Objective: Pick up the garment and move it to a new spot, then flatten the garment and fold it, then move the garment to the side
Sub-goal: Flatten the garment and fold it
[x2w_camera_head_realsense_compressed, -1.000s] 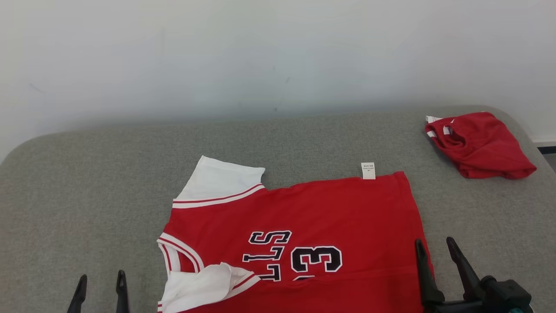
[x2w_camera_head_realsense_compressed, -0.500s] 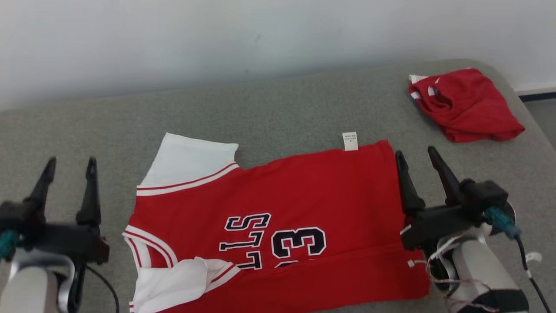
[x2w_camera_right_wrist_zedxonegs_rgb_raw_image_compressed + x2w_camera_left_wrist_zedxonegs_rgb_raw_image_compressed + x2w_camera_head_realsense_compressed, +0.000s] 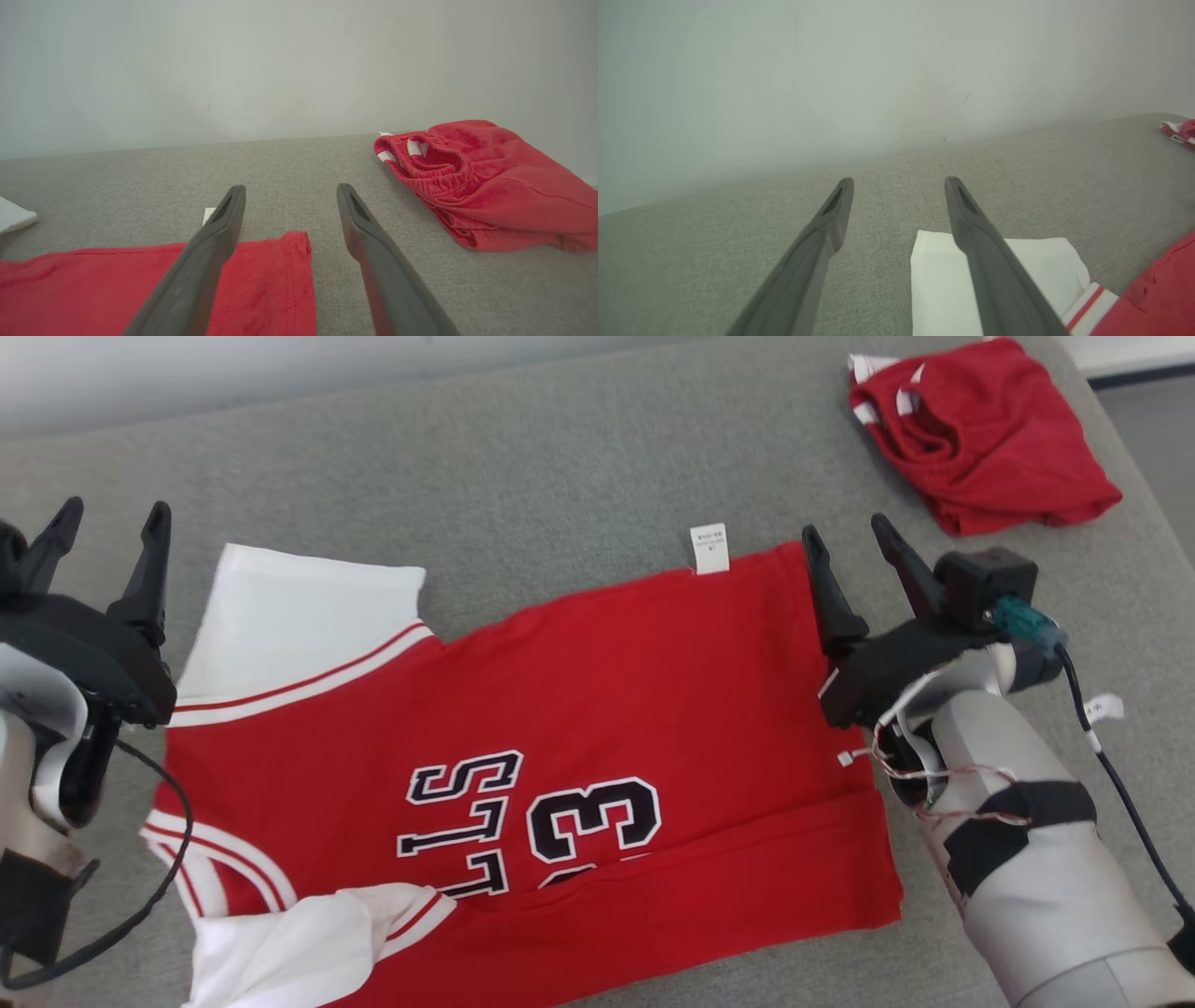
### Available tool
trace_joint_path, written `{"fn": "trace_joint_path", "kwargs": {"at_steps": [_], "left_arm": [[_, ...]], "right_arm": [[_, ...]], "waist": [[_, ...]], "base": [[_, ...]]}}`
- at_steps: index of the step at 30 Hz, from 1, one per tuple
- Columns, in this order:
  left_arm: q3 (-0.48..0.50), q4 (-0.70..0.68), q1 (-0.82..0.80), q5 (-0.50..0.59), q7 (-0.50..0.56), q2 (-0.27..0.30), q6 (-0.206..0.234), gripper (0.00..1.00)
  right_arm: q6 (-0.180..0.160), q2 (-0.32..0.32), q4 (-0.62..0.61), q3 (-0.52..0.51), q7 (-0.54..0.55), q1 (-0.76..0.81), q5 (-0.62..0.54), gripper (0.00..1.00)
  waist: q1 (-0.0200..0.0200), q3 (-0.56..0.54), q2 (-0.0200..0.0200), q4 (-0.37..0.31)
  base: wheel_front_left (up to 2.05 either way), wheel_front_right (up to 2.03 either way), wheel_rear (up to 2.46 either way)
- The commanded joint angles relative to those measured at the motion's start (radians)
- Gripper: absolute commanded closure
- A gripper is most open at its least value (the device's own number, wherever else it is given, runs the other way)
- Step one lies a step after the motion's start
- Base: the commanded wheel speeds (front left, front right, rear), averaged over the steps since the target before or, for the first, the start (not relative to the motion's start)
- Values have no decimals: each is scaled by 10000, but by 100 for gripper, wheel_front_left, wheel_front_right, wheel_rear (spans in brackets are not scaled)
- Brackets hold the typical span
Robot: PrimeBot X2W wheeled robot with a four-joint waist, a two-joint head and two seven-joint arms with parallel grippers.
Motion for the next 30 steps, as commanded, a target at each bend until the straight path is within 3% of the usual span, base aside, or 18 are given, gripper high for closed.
{"fn": "trace_joint_path", "kwargs": {"at_steps": [1, 14, 21, 22, 23, 24, 30], "left_arm": [[-352, 272, -324, -302, 341, 181, 19, 0], [-1938, 1844, -1495, -1350, 977, 607, 18, 0], [-2368, 2733, -1933, -1844, 931, 495, 18, 0], [-2476, 2805, -1967, -1862, 965, 473, 18, 12], [-2584, 2865, -2015, -1909, 950, 449, 17, 75], [-2681, 2922, -2025, -2023, 959, 395, 17, 100], [-3160, 2744, -2298, -2269, 224, 444, 19, 100]], "right_arm": [[-29, 74, 297, 181, -79, -349, 129, 0], [-29, 164, 1337, 1035, -394, -1410, 678, 0], [-29, 191, 1711, 1532, -421, -1816, 985, 0], [-29, 183, 1799, 1627, -403, -1877, 1020, 0], [-29, 198, 1898, 1735, -320, -1939, 1087, 0], [-29, 210, 1993, 1817, -246, -1989, 1153, 0], [-29, 35, 2467, 2257, 219, -2321, 1629, 0]], "waist": [[-4, 650, -2, -482], [-4, 1192, -2, -747], [-4, 1430, -2, -819], [-4, 1447, -2, -814], [-4, 1457, -2, -806], [-4, 1451, -2, -788], [-4, 1301, -2, -479]], "base": [[0, 0, 0], [0, 0, 0], [0, 0, 0], [0, 0, 0], [0, 0, 0], [0, 0, 0], [0, 0, 0]]}}
